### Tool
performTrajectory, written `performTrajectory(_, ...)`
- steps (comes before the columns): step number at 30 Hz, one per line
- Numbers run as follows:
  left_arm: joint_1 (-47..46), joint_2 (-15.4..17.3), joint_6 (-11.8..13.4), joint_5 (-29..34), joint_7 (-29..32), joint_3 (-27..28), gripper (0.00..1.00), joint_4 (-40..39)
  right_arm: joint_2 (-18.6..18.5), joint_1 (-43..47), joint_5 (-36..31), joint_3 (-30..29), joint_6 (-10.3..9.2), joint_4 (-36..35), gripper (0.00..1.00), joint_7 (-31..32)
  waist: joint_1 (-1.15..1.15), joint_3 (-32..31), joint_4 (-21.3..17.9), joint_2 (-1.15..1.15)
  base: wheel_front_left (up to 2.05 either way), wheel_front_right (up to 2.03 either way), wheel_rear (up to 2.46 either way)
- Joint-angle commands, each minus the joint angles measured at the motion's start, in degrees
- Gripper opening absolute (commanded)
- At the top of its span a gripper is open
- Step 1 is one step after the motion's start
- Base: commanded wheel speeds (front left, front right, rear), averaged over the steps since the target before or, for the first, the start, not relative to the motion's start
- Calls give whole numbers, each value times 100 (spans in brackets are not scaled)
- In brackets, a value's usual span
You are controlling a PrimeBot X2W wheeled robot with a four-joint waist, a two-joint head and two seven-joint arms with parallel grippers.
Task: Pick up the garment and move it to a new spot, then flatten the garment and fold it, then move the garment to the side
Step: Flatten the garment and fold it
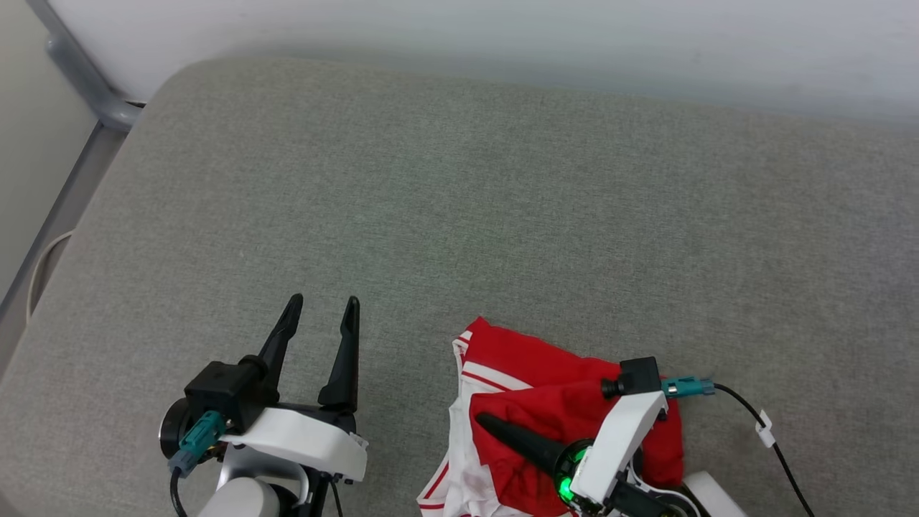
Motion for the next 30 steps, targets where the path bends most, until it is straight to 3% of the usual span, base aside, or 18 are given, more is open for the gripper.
performTrajectory(1,-64,-9,-47,31,-22,29,100,36,-16,-67,46,41,-3,90,100,-103,-1,-21,-53,0,0,0,0)
performTrajectory(8,-2,46,-105,117,-44,120,100,157,-33,-238,-129,253,-3,-397,100,-585,-1,-318,-328,0,0,0,0)
performTrajectory(16,137,113,-83,119,-48,163,100,160,-467,-16,-943,219,-3,-1452,100,-1086,-1,-614,-625,0,0,0,0)
performTrajectory(20,229,154,-41,133,-47,183,100,145,-786,138,-2044,-189,-3,-1699,100,-1680,-1,-726,-773,0,0,0,0)
performTrajectory(24,275,206,28,167,-44,220,100,141,-880,378,-3360,-961,-3,-1795,100,-2135,-1,-836,-899,0,0,0,0)
performTrajectory(30,424,259,157,283,-52,321,100,101,-644,916,-5125,-2367,-3,-2192,100,-2479,-1,-1005,-1042,0,0,0,0)
